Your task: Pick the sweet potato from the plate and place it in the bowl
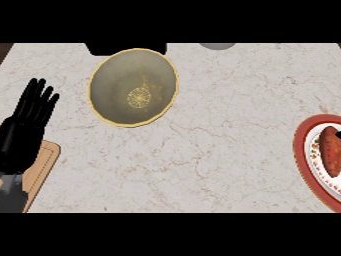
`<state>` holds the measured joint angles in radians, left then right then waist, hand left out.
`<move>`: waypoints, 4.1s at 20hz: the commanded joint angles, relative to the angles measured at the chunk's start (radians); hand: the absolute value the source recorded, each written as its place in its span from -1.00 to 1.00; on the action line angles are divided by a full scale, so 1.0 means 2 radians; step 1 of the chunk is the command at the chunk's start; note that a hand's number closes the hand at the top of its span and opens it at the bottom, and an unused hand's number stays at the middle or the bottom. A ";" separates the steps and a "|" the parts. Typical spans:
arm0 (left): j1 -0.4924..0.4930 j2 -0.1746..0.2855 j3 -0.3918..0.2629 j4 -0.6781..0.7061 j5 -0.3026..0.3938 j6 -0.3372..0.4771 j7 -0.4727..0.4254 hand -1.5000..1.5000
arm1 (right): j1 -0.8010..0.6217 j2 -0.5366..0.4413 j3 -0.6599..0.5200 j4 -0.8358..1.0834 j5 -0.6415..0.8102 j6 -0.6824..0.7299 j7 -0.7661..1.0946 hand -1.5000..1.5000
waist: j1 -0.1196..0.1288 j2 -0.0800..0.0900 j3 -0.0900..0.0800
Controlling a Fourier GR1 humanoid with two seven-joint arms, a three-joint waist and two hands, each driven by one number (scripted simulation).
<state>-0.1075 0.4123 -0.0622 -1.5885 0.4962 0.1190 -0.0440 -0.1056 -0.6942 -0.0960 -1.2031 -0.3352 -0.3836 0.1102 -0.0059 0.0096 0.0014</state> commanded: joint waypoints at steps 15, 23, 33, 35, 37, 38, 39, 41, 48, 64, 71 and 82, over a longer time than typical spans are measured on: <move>-0.035 -0.012 -0.012 0.007 -0.008 -0.010 0.019 0.00 | -0.104 -0.205 0.140 0.120 0.031 0.465 0.218 -1.00 | 0.036 0.001 -0.002; -0.021 -0.016 0.008 0.005 -0.011 -0.018 0.023 0.00 | -0.258 -0.154 0.130 0.205 0.032 0.551 0.329 -1.00 | 0.016 -0.003 -0.001; 0.016 -0.032 0.025 -0.011 -0.035 -0.049 0.015 0.00 | -0.214 -0.098 0.083 0.181 0.062 0.532 0.329 -1.00 | 0.005 -0.005 -0.001; 0.018 -0.024 0.046 -0.021 -0.021 -0.046 0.026 0.00 | -0.159 -0.075 0.091 0.110 0.063 0.487 0.337 -1.00 | 0.001 -0.007 -0.001; -0.004 -0.027 0.040 -0.025 -0.031 -0.035 0.049 0.00 | -0.142 -0.096 0.080 0.082 0.079 0.475 0.339 -1.00 | 0.000 -0.006 -0.001; -0.003 -0.040 0.040 0.005 -0.040 -0.045 0.019 0.00 | -0.161 -0.097 0.077 0.088 0.093 0.479 0.344 -1.00 | 0.002 -0.005 -0.001; 0.022 -0.029 0.050 -0.039 -0.024 -0.047 0.043 0.00 | -0.147 -0.100 0.069 0.104 0.110 0.475 0.306 -1.00 | 0.004 -0.005 -0.001; -0.007 -0.032 0.060 0.001 -0.025 -0.058 0.029 0.00 | -0.124 -0.083 0.067 0.042 0.111 0.442 0.321 -1.00 | 0.000 -0.006 -0.001; -0.029 -0.055 0.060 0.008 -0.046 -0.050 0.052 0.00 | -0.077 -0.054 0.050 0.045 0.183 0.431 0.249 -1.00 | 0.001 -0.005 -0.001; -0.012 -0.077 0.086 -0.001 -0.072 -0.089 0.043 0.00 | -0.146 0.012 0.024 0.151 0.279 0.476 0.233 -1.00 | 0.005 -0.004 -0.001; -0.027 -0.096 0.075 0.004 -0.089 -0.069 0.044 0.00 | -0.147 0.011 0.071 0.172 0.350 0.473 0.135 1.00 | 0.006 -0.004 0.000; -0.023 -0.076 0.093 -0.010 -0.074 -0.097 0.073 0.00 | -0.200 0.120 0.144 0.074 0.423 0.434 0.147 1.00 | 0.014 -0.009 -0.002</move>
<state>-0.1317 0.2439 0.1227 -1.6227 0.3403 -0.0556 0.0850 -0.4533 -0.6264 0.0753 -0.9218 0.4578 0.5410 0.3681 0.0044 -0.0055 -0.0065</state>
